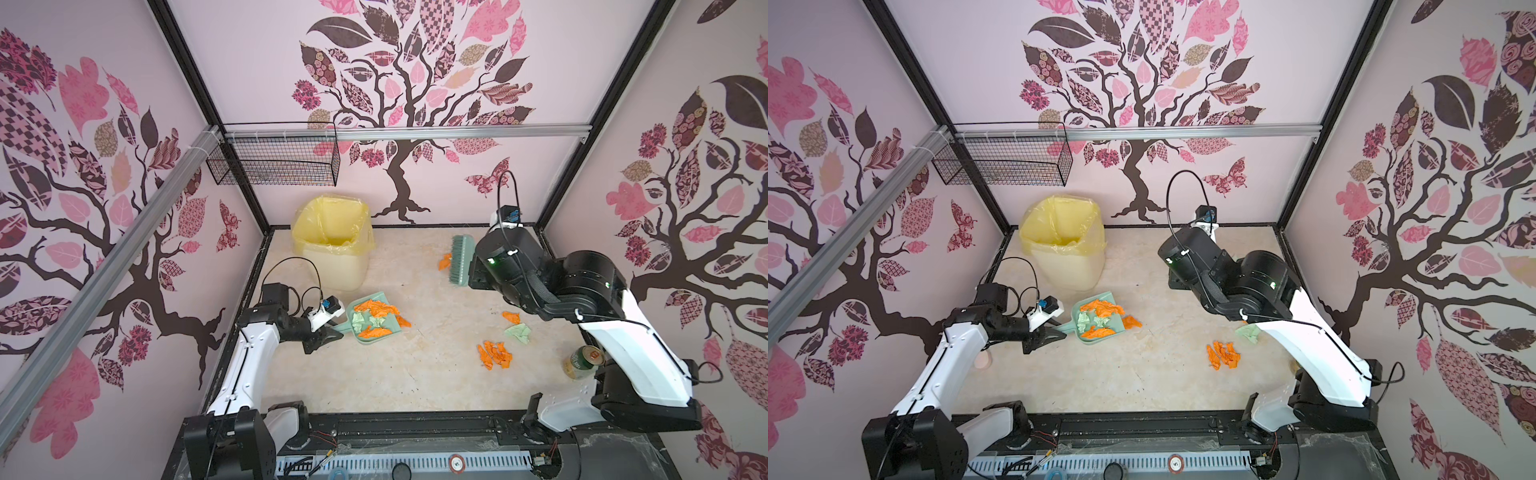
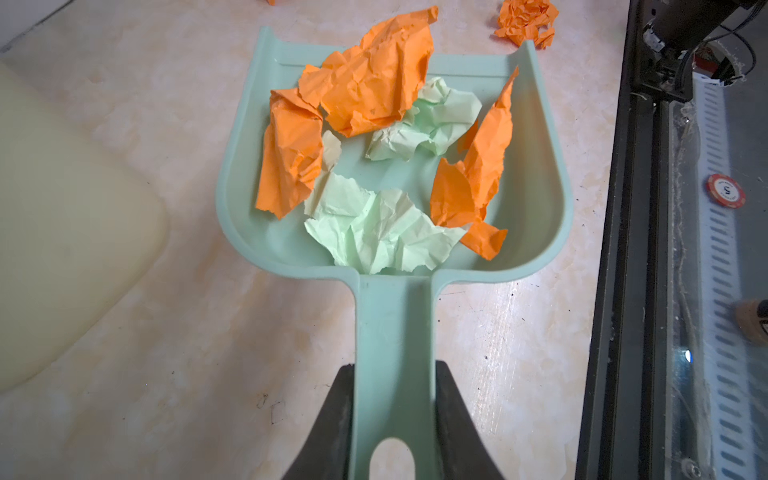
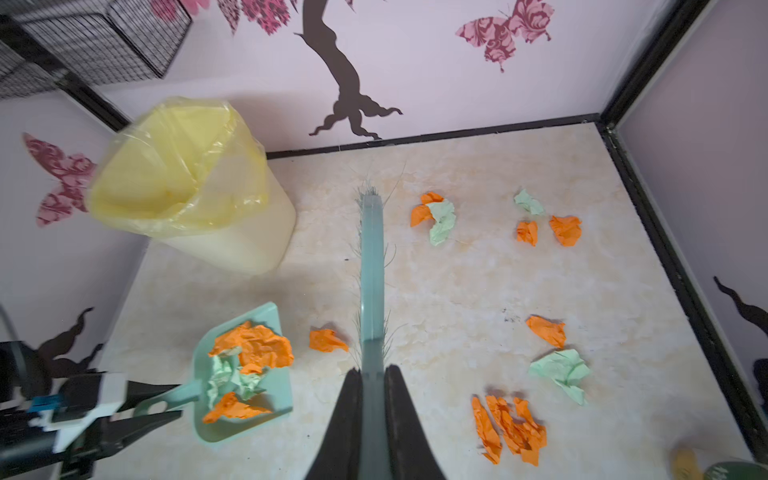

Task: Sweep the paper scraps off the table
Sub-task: 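Lift the full dustpan toward the bin with the left gripper while the right withdraws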

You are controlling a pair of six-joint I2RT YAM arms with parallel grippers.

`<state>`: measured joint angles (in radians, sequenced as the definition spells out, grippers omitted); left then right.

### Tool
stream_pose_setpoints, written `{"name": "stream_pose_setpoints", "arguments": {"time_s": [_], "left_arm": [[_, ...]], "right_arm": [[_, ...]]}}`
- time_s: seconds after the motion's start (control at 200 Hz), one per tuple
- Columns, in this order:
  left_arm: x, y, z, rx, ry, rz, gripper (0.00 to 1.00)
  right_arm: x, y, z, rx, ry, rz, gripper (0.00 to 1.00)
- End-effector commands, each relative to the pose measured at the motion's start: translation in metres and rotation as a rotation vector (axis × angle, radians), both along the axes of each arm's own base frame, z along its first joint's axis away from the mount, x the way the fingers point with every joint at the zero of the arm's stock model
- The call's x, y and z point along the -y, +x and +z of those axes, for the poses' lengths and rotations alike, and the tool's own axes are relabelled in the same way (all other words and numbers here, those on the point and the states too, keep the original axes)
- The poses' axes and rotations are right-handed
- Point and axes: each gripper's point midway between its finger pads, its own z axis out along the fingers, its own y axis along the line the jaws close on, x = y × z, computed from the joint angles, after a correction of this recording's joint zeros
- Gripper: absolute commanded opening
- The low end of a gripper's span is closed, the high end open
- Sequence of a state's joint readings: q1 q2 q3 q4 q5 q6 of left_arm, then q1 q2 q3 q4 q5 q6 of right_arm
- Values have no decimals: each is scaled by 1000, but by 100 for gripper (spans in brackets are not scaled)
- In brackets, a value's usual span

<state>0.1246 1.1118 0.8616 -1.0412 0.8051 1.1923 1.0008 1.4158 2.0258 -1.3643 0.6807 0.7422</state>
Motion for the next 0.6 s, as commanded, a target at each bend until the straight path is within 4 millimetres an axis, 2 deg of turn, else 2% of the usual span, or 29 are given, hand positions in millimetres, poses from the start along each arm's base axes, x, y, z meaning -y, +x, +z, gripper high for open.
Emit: {"name": "stream_pose_setpoints", "arguments": {"time_s": [0.0, 0.18, 0.28, 0.44, 0.595], "left_arm": [[0, 2, 31, 48, -8, 11, 0], [-3, -2, 59, 71, 32, 4, 0], [-4, -7, 75, 60, 50, -21, 0], [-6, -13, 98, 30, 77, -59, 0], [-11, -12, 116, -6, 113, -99, 0]], "right_arm": [[2, 7, -28, -38, -54, -8, 0], [9, 9, -64, -85, -69, -7, 0], [11, 9, -77, -101, -88, -5, 0], [3, 13, -99, -130, -85, 30, 0], [-7, 18, -110, -138, -77, 60, 0]]}}
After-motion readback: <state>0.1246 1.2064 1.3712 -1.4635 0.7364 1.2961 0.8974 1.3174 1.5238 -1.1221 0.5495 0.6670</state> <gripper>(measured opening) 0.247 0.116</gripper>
